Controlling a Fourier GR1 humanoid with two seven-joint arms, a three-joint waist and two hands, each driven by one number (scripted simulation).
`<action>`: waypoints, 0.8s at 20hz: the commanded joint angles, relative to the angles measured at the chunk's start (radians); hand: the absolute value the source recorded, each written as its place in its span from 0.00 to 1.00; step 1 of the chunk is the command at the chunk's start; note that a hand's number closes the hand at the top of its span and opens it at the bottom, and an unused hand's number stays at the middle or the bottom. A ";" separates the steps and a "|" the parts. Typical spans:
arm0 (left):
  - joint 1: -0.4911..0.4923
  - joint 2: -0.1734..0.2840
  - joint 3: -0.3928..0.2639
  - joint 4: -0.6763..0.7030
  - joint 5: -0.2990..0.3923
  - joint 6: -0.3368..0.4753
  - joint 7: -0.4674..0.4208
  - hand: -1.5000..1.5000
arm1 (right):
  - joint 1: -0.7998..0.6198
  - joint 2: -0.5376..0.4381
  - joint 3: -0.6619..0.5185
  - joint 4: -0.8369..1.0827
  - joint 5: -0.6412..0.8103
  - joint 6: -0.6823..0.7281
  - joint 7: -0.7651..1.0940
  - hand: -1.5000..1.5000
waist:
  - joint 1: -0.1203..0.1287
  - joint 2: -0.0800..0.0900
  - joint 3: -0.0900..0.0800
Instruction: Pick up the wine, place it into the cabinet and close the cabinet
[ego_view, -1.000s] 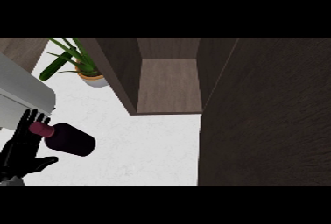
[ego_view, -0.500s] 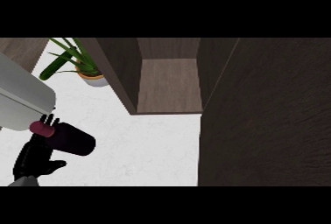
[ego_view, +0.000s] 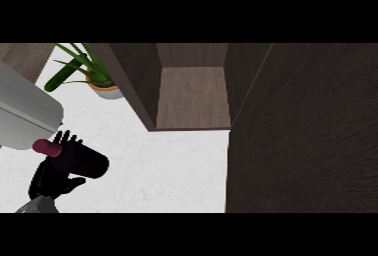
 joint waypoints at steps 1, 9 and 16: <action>-0.012 0.023 0.010 0.111 -0.006 -0.095 -0.105 0.00 | -0.013 0.002 0.025 -0.134 -0.045 -0.038 0.096 0.00 | -0.003 0.003 -0.002; -0.074 0.004 -0.012 0.150 -0.003 -0.176 -0.079 1.00 | -0.008 -0.009 -0.009 -0.104 -0.059 -0.009 0.067 0.00 | -0.010 0.004 -0.003; -0.067 -0.055 -0.062 0.129 -0.052 -0.150 -0.147 1.00 | 0.015 -0.020 -0.027 -0.113 -0.069 0.004 0.052 0.00 | -0.007 0.004 -0.002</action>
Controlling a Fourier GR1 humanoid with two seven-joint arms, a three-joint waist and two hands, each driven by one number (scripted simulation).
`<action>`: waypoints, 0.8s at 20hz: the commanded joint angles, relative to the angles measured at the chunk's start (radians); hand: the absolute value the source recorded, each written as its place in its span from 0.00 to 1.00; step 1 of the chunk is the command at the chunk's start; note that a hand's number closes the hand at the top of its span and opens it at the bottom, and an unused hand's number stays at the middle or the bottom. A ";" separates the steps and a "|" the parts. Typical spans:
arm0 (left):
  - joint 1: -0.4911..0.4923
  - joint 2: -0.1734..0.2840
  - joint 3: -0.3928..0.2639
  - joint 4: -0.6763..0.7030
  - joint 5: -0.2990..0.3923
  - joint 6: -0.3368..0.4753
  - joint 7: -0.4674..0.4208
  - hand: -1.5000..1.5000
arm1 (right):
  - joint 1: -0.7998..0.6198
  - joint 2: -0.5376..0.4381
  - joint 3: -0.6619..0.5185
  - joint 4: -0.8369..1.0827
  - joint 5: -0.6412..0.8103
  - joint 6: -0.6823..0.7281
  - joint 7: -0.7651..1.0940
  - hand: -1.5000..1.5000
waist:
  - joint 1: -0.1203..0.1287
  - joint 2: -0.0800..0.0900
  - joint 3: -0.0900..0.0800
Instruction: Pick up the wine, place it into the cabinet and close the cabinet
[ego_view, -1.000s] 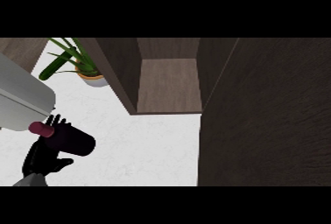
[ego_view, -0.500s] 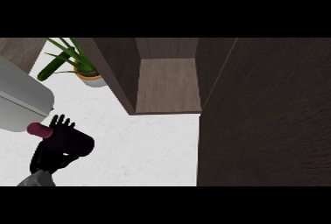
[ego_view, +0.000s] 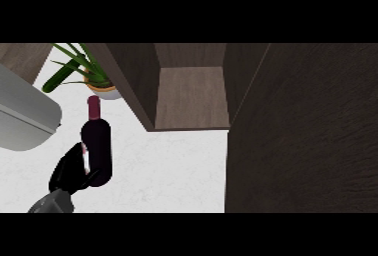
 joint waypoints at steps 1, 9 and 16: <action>-0.005 -0.025 -0.037 -0.040 -0.039 -0.042 -0.125 1.00 | 0.089 -0.024 -0.021 -0.142 -0.062 0.017 0.033 0.00 | 0.001 -0.003 0.001; 0.118 -0.118 -0.146 -0.217 -0.185 0.311 -0.346 1.00 | 0.109 0.005 0.023 -0.126 0.001 0.002 -0.003 0.00 | 0.019 -0.008 0.004; 0.144 -0.144 -0.220 -0.375 -0.286 0.577 -0.291 1.00 | 0.078 -0.017 -0.001 -0.182 -0.036 -0.039 0.072 0.00 | 0.024 -0.009 0.004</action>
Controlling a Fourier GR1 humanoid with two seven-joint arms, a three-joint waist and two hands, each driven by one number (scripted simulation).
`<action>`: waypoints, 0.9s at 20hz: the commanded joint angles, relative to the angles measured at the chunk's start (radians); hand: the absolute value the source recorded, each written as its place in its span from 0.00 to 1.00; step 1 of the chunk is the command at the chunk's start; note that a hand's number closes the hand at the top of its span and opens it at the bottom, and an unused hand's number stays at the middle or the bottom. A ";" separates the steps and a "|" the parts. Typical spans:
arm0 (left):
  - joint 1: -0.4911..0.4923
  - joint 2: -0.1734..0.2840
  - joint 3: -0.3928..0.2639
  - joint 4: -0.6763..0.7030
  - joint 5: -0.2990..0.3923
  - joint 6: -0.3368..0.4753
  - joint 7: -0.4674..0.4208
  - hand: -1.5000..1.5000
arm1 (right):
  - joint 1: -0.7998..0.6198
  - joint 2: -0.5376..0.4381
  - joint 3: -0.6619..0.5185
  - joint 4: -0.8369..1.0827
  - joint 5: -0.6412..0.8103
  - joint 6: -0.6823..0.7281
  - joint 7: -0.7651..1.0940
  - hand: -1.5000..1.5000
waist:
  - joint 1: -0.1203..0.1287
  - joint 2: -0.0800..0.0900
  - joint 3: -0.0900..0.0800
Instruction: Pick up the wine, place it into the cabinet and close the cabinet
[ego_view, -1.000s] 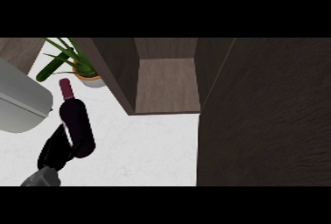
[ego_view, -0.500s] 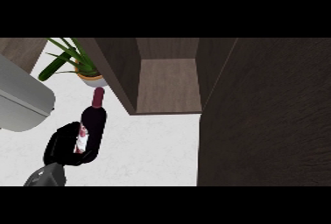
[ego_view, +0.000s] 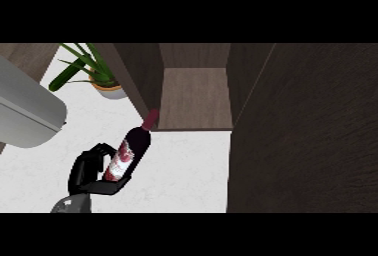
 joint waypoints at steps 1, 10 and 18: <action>0.017 -0.059 -0.067 -0.093 -0.070 0.140 0.034 1.00 | 0.107 -0.027 -0.035 -0.109 -0.050 0.055 -0.026 0.00 | -0.004 0.000 0.000; 0.119 -0.125 -0.254 -0.509 -0.041 0.288 0.391 1.00 | 0.071 -0.013 -0.029 -0.140 -0.057 0.012 0.038 0.00 | 0.005 -0.001 -0.001; -0.013 -0.127 -0.299 -0.520 -0.100 0.367 0.587 1.00 | 0.070 -0.010 -0.038 -0.152 -0.047 0.018 0.053 0.00 | -0.003 0.004 -0.002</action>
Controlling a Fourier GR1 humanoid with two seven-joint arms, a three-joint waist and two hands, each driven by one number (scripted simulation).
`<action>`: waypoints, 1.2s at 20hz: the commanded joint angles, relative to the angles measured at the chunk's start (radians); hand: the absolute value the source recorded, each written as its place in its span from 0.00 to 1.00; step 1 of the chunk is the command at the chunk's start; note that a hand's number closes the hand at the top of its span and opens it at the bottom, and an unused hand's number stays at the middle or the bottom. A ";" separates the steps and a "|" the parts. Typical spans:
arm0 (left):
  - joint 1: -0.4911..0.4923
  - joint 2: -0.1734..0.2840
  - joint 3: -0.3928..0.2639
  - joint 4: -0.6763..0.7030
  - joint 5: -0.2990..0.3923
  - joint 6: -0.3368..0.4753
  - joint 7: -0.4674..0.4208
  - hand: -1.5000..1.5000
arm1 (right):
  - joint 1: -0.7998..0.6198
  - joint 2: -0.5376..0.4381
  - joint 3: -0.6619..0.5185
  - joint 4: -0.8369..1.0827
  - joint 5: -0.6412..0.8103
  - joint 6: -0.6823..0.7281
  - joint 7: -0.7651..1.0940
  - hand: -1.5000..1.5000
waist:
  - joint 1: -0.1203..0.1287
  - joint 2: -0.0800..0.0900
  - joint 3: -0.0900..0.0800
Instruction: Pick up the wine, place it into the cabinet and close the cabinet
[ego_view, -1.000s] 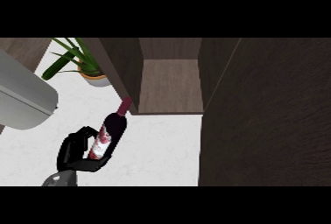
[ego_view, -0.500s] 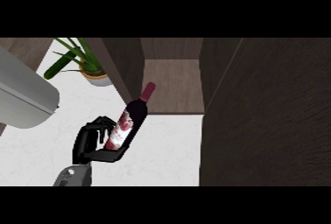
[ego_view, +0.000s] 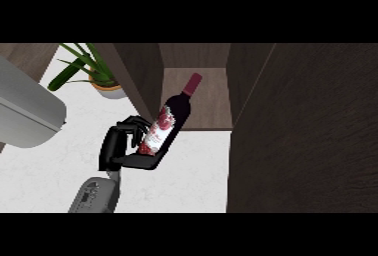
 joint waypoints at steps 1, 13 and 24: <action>-0.080 -0.005 -0.108 -0.014 0.007 0.123 0.111 1.00 | 0.013 0.008 -0.012 -0.070 -0.042 0.004 0.018 0.00 | -0.003 0.002 0.000; -0.225 -0.003 -0.295 0.041 -0.013 0.337 0.257 1.00 | 0.010 0.000 -0.034 -0.069 -0.070 0.011 0.029 0.00 | -0.023 0.005 -0.001; -0.298 -0.001 -0.335 0.111 -0.053 0.449 0.374 1.00 | 0.000 -0.002 -0.036 -0.072 -0.087 0.021 0.014 0.00 | -0.042 0.007 0.000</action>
